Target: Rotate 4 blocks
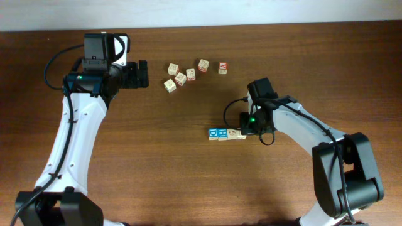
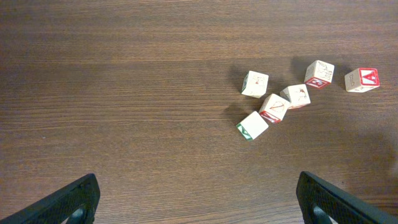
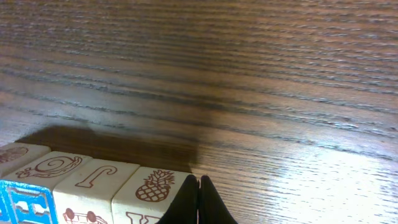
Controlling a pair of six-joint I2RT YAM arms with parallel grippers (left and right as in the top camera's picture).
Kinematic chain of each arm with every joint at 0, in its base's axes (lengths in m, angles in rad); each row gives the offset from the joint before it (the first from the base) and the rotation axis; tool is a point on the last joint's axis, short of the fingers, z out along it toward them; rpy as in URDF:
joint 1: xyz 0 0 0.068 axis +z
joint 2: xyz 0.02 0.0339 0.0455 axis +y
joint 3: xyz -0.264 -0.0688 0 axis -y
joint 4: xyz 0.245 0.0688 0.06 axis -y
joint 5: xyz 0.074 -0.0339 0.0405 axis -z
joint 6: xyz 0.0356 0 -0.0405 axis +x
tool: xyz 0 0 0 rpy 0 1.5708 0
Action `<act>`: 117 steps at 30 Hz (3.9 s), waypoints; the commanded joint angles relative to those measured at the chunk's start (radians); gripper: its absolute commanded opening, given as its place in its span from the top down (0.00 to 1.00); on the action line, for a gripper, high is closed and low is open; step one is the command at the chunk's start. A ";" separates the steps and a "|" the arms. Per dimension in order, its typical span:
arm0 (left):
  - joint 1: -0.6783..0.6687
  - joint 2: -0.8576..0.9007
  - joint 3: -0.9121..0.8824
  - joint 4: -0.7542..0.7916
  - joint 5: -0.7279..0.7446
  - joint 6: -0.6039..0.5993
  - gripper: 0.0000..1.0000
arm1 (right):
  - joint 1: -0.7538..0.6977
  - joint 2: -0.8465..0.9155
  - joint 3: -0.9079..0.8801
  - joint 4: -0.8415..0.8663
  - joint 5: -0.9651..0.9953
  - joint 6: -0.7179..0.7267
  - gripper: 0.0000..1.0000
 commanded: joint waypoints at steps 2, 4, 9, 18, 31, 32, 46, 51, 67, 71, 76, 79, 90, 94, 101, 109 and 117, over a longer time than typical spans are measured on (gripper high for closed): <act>0.000 -0.004 0.012 -0.001 0.007 -0.009 0.01 | -0.002 0.010 -0.006 0.003 -0.027 -0.021 0.96; 0.000 -0.004 0.012 -0.001 0.007 -0.009 0.01 | -0.044 -0.006 -0.002 -0.019 -0.024 0.013 0.96; 0.000 -0.004 0.012 0.000 0.019 -0.010 0.01 | -0.297 -0.130 0.040 -0.191 -0.222 -0.105 0.76; -0.256 0.202 -0.443 0.360 0.566 -0.480 1.00 | -0.297 -0.128 0.033 -0.197 -0.288 -0.126 0.86; -0.386 0.122 -0.488 0.378 0.369 -0.473 1.00 | -0.270 -0.119 0.033 -0.193 -0.276 -0.126 0.90; -0.387 0.126 -0.488 0.380 0.360 -0.452 1.00 | -0.270 -0.119 0.033 -0.192 -0.277 -0.126 0.90; -0.396 0.215 -0.488 0.445 0.449 -0.452 1.00 | -0.269 -0.119 0.033 -0.193 -0.262 -0.126 0.92; -0.406 0.221 -0.488 0.450 0.449 -0.451 1.00 | -0.230 -0.117 0.033 -0.185 -0.262 -0.119 0.92; -0.408 0.230 -0.486 0.483 0.460 -0.437 1.00 | -0.198 0.015 -0.138 0.096 -0.465 -0.127 0.96; -0.405 0.230 -0.485 0.480 0.468 -0.426 1.00 | -0.198 -0.043 -0.138 0.095 -0.498 -0.146 0.96; -0.405 0.230 -0.484 0.480 0.472 -0.426 1.00 | -0.152 -0.060 -0.130 0.095 -0.502 -0.141 0.96; -0.405 0.230 -0.484 0.480 0.472 -0.426 1.00 | -0.151 -0.134 -0.130 0.082 -0.502 -0.128 0.96; -0.404 0.229 -0.484 0.480 0.476 -0.425 1.00 | -0.032 -0.177 -0.068 0.073 -0.468 -0.026 0.96; -0.403 0.229 -0.484 0.480 0.476 -0.425 1.00 | 0.011 -0.177 -0.047 0.070 -0.441 0.007 0.96; -0.403 0.229 -0.484 0.480 0.480 -0.425 1.00 | 0.076 -0.177 -0.026 0.077 -0.414 0.041 0.96; -0.399 0.229 -0.484 0.480 0.484 -0.425 1.00 | 0.105 -0.177 -0.026 0.104 -0.388 0.089 0.96; -0.301 0.229 -0.480 0.500 0.515 -0.427 1.00 | 0.105 -0.171 -0.026 0.105 -0.388 0.092 0.96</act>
